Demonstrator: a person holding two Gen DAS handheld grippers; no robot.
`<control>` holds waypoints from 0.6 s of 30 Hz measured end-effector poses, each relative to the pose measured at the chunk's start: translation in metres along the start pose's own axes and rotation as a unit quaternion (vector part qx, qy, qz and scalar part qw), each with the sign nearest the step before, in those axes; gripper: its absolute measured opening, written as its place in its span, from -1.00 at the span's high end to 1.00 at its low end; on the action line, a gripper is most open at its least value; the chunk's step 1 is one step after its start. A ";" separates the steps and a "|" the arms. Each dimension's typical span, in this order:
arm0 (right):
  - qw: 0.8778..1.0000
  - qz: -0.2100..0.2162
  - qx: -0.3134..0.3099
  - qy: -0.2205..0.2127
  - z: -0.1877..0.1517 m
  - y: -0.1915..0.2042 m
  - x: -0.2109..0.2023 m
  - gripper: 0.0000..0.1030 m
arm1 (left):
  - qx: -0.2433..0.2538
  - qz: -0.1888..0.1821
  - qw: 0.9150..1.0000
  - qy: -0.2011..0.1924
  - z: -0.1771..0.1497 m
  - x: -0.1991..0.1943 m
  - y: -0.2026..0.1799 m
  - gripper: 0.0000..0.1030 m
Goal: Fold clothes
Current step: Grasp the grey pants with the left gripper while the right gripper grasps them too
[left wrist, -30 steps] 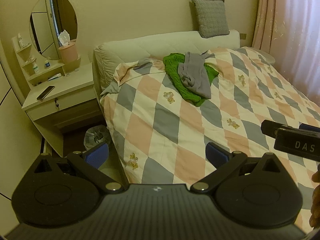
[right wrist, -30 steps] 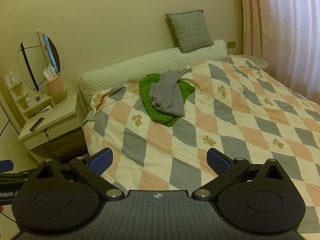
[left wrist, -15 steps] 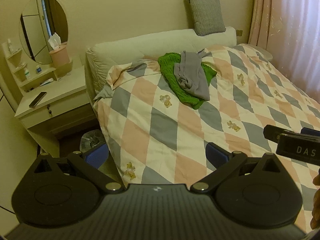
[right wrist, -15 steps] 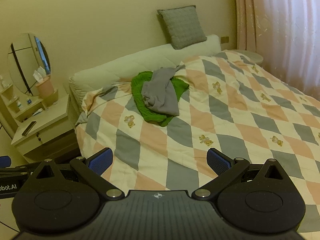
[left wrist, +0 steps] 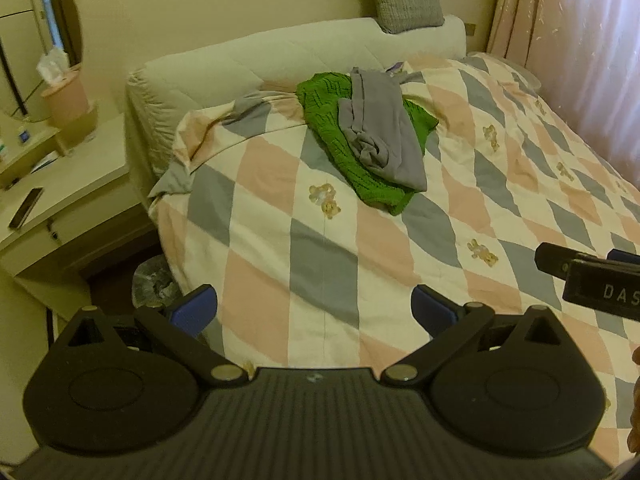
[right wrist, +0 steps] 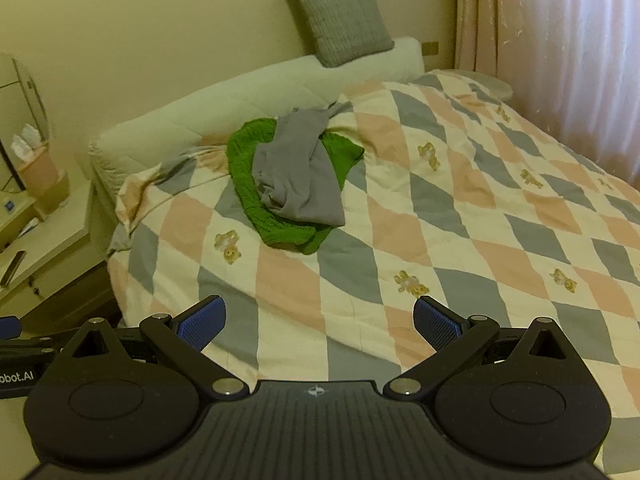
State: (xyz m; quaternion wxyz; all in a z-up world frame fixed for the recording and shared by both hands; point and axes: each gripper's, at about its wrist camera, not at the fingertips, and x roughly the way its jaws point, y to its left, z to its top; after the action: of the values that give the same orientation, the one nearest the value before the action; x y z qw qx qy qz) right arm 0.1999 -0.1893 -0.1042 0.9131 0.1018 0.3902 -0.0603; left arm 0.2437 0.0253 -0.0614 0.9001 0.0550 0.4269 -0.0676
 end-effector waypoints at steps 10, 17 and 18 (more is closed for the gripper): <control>0.999 -0.030 0.019 0.020 0.061 0.031 0.087 -1.00 | 0.034 -0.020 0.999 0.014 0.076 0.084 0.030 -0.98; 0.998 -0.021 0.057 -0.003 0.080 0.028 0.141 -1.00 | 0.055 -0.046 0.996 0.046 0.110 0.155 0.038 -0.98; 0.998 -0.016 0.068 -0.009 0.081 0.025 0.148 -1.00 | 0.057 -0.050 0.995 0.058 0.114 0.168 0.038 -0.98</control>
State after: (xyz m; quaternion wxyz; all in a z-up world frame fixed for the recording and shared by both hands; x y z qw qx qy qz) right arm 0.3630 -0.1886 -0.1534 0.9064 0.1564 0.3788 -0.1023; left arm 0.4418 0.0326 -0.1186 0.8646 0.0887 0.4761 -0.1338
